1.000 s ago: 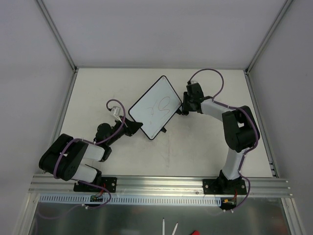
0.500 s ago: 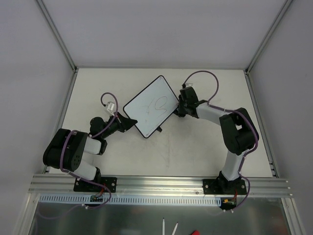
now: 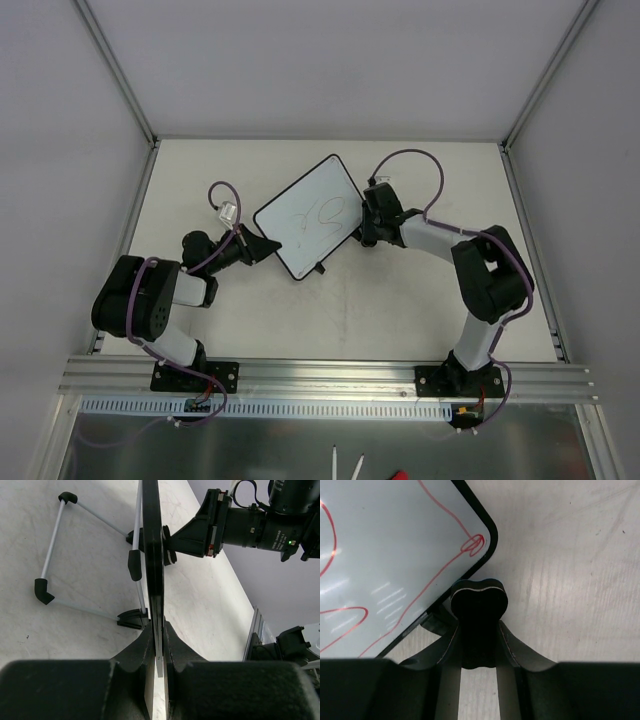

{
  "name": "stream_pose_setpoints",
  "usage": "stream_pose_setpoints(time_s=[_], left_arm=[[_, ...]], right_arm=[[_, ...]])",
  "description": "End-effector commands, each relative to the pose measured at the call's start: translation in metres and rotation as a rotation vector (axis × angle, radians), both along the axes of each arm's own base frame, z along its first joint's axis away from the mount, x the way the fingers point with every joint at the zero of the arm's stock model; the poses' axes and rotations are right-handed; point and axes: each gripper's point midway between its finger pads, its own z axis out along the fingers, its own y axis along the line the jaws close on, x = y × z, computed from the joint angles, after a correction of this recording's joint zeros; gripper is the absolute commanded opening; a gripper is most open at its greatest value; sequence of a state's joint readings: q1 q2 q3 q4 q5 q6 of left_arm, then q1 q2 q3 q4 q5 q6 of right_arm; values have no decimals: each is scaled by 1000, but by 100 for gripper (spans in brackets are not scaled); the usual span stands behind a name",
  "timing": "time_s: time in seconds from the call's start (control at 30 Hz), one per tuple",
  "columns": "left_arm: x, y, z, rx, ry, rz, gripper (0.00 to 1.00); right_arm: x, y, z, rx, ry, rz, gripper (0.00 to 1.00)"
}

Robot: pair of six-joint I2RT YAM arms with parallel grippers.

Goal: Erase the whiteboard
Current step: Hold the whiteboard at the whiteboard stand.

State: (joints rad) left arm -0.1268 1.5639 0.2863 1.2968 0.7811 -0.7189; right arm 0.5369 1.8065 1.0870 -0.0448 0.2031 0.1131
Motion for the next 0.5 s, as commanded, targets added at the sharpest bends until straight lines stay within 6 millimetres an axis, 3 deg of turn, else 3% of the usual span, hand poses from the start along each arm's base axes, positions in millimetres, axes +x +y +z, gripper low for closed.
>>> stream_pose_setpoints(time_s=[0.0, 0.3, 0.47], left_arm=[[-1, -3, 46, -12, -288, -75, 0], [-8, 6, 38, -29, -284, -59, 0], [-9, 6, 38, -27, -284, -62, 0]], right_arm=[[-9, -5, 24, 38, 4, 0, 0], [13, -8, 63, 25, -70, 25, 0], [30, 21, 99, 95, -122, 134, 0]])
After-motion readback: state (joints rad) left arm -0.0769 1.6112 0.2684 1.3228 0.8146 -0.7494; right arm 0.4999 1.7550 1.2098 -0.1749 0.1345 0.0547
